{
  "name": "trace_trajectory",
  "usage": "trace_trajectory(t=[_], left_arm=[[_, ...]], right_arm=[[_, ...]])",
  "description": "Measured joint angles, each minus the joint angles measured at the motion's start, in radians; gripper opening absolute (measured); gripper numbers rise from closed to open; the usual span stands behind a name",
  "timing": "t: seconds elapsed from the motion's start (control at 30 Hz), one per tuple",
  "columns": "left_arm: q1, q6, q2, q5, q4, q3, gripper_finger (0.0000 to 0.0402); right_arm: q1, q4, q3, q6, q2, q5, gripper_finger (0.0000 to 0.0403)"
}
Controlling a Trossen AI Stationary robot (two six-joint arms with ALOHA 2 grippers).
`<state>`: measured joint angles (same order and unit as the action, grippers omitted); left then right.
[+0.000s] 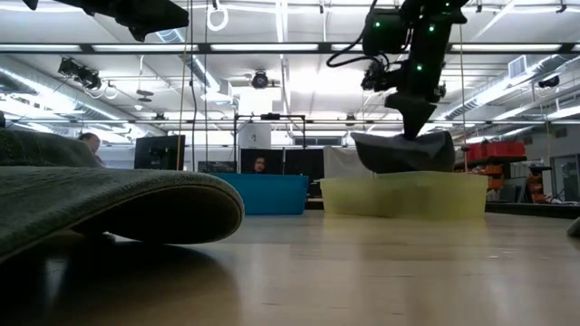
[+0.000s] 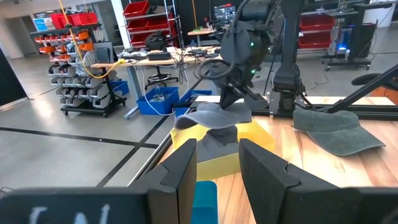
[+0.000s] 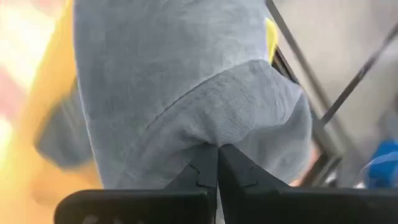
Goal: Pick & Place hat
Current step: Put the blue cap into the yellow bin, then put the top left green cap into the blue bin
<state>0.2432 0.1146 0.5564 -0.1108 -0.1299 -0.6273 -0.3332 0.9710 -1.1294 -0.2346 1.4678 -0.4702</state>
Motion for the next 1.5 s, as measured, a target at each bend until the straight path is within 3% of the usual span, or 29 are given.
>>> trace_trajectory(t=[0.13,0.27,0.4,0.53,0.83,1.2,1.5], left_arm=[[0.0,0.001,0.0,0.0,-0.001,0.0,0.0124],[0.0,0.0,0.0,0.0,-0.004,0.0,0.0124],[0.0,0.0,0.0,0.0,-0.028,0.0,0.0124],[0.0,0.0,0.0,0.0,-0.031,0.0,0.0124],[0.0,-0.008,0.0,0.0,-0.032,0.0,0.0124],[0.0,-0.025,0.0,0.0,-0.032,0.0,0.0124],[0.0,-0.025,-0.019,-0.052,-0.033,0.0,0.0124]], right_arm=[[0.0,-0.04,0.0,-0.136,0.021,0.012,0.0003],[0.0,-0.055,0.0,-0.157,0.06,0.031,0.0003],[0.002,-0.072,0.0,-0.177,0.118,0.116,0.0004],[0.004,-0.094,0.0,-0.176,0.172,0.114,0.0005],[0.003,-0.17,-0.051,-0.082,0.187,0.204,0.0067],[0.01,0.102,-0.298,0.016,0.187,0.199,0.0155],[0.025,0.285,-0.431,0.086,0.186,0.19,0.0151]])
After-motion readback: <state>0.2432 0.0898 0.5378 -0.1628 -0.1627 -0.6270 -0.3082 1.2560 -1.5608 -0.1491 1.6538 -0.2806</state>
